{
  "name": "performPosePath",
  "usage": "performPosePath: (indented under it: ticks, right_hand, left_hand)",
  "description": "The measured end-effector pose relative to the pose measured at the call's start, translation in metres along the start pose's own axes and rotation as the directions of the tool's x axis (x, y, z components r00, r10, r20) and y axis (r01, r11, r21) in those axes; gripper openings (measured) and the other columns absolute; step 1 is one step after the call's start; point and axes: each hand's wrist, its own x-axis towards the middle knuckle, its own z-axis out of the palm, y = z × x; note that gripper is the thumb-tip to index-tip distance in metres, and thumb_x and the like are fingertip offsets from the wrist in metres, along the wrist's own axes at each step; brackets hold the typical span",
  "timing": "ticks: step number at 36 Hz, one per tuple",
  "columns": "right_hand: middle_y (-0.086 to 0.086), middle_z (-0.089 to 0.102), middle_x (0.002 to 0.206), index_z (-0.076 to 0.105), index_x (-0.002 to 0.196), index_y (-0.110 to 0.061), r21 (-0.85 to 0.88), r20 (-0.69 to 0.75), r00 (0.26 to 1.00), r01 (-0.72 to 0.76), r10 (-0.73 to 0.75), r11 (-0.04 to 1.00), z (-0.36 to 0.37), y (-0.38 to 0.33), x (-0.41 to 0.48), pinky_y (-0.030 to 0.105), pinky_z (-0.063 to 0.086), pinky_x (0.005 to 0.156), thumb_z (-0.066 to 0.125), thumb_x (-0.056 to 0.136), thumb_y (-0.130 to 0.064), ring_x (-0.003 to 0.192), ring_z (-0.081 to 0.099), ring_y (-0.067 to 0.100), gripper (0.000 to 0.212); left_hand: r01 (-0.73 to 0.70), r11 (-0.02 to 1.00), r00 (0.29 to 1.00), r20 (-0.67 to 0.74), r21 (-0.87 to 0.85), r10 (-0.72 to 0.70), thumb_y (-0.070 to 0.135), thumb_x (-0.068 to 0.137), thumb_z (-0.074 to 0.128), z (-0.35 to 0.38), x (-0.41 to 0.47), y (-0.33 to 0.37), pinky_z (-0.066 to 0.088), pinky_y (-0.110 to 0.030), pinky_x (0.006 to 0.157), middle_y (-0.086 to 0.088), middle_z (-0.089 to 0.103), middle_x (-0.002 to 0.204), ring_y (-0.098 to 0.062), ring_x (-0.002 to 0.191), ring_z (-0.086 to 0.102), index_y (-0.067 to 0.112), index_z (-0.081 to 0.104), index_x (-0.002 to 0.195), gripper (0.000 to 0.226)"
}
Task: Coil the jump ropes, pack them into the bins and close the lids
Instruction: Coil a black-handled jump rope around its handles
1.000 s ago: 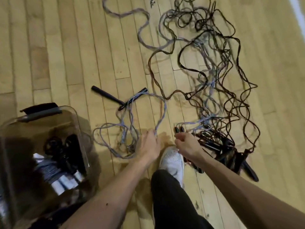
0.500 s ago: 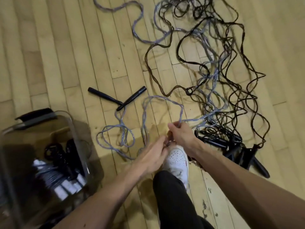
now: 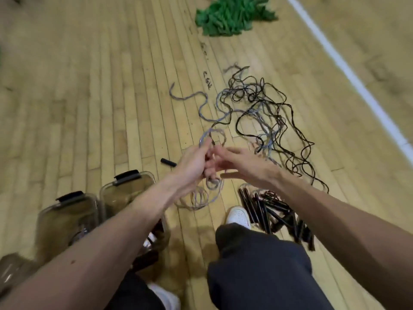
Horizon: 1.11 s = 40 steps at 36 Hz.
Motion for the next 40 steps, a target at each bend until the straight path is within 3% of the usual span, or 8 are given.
performPosePath:
  ticks: [7,11,17,22,28,32,35,40]
  right_hand:
    - [0.012,0.075,0.107,0.065,0.108,-0.001,-0.253,0.284,0.953,0.182,-0.107,0.95,0.058,-0.048,-0.072,0.045,0.053,0.101,0.044,0.107,-0.035,0.101,0.071,0.021,0.04]
    - [0.016,0.072,0.086,0.063,0.091,-0.004,-0.125,0.184,0.958,0.242,-0.218,0.962,0.065,-0.085,-0.107,0.041,0.059,0.081,0.037,0.109,-0.038,0.083,0.07,0.027,0.046]
    - [0.006,0.07,0.088,0.07,0.099,-0.002,-0.498,0.011,0.985,0.154,-0.171,0.853,0.064,-0.08,-0.131,0.035,0.059,0.079,0.071,0.094,-0.028,0.081,0.065,0.013,0.026]
    - [0.01,0.023,0.163,0.008,0.159,-0.013,-0.439,-0.247,0.931,0.14,-0.269,0.887,0.082,-0.082,-0.128,0.043,0.031,0.12,0.089,0.073,-0.039,0.148,0.03,0.025,0.121]
    - [0.013,0.009,0.167,-0.002,0.16,-0.014,-0.313,-0.465,0.796,0.261,-0.387,0.913,0.093,-0.099,-0.116,0.043,0.02,0.122,0.086,0.079,-0.031,0.154,0.013,0.028,0.122]
    - [0.017,0.061,0.132,0.054,0.137,-0.011,-0.448,-0.357,0.865,0.173,-0.353,0.877,0.084,-0.102,-0.107,0.047,0.046,0.105,0.056,0.102,-0.037,0.124,0.058,0.032,0.044]
    - [0.012,0.076,0.078,0.068,0.086,-0.003,-0.354,-0.267,0.923,0.173,-0.277,0.919,0.083,-0.103,-0.103,0.041,0.06,0.08,0.037,0.108,-0.043,0.078,0.074,0.027,0.055]
    - [0.01,0.062,0.052,0.058,0.081,-0.002,-0.348,-0.248,0.954,0.073,-0.166,0.935,0.072,-0.092,-0.089,0.029,0.055,0.046,0.038,0.108,-0.042,0.047,0.065,0.022,0.052]
  left_hand:
    - [-0.121,0.962,0.992,0.001,-0.244,0.125,0.035,0.108,0.038,0.006,-0.058,0.091,0.055,-0.036,0.07,-0.002,0.053,0.064,-0.018,0.057,0.058,0.014,0.048,0.082,0.035]
    - [-0.203,0.962,0.979,-0.034,-0.183,0.2,0.028,0.109,0.039,0.005,-0.095,0.111,0.052,-0.032,0.064,0.0,0.052,0.057,-0.016,0.054,0.053,0.013,0.048,0.081,0.033]
    - [-0.274,0.96,0.957,0.086,-0.067,0.279,0.038,0.108,0.037,-0.001,-0.156,0.138,0.029,-0.02,0.042,0.006,0.032,0.059,-0.008,0.047,0.031,0.018,0.042,0.081,0.034]
    - [-0.398,0.904,0.904,0.235,0.158,0.357,0.04,0.107,0.039,0.008,-0.214,0.169,0.018,-0.019,0.035,0.006,0.027,0.054,-0.007,0.041,0.023,0.02,0.042,0.069,0.042]
    - [-0.557,0.715,0.83,0.314,0.424,0.46,0.04,0.104,0.042,-0.003,-0.259,0.18,0.017,-0.023,0.037,0.003,0.025,0.049,-0.013,0.039,0.021,0.018,0.036,0.059,0.051]
    - [-0.601,0.682,0.799,0.345,0.417,0.493,0.034,0.096,0.045,-0.023,-0.271,0.175,0.019,-0.022,0.039,0.009,0.029,0.046,-0.012,0.039,0.024,0.025,0.039,0.051,0.047]
    - [-0.535,0.674,0.825,0.144,0.51,0.546,0.021,0.1,0.052,-0.041,-0.257,0.161,0.027,-0.022,0.041,0.009,0.033,0.046,-0.01,0.04,0.029,0.022,0.043,0.052,0.049]
    - [-0.161,0.642,0.882,-0.183,0.75,0.435,0.03,0.095,0.064,-0.087,-0.188,0.097,0.048,-0.033,0.074,0.01,0.056,0.064,-0.008,0.062,0.054,0.014,0.052,0.066,0.035]
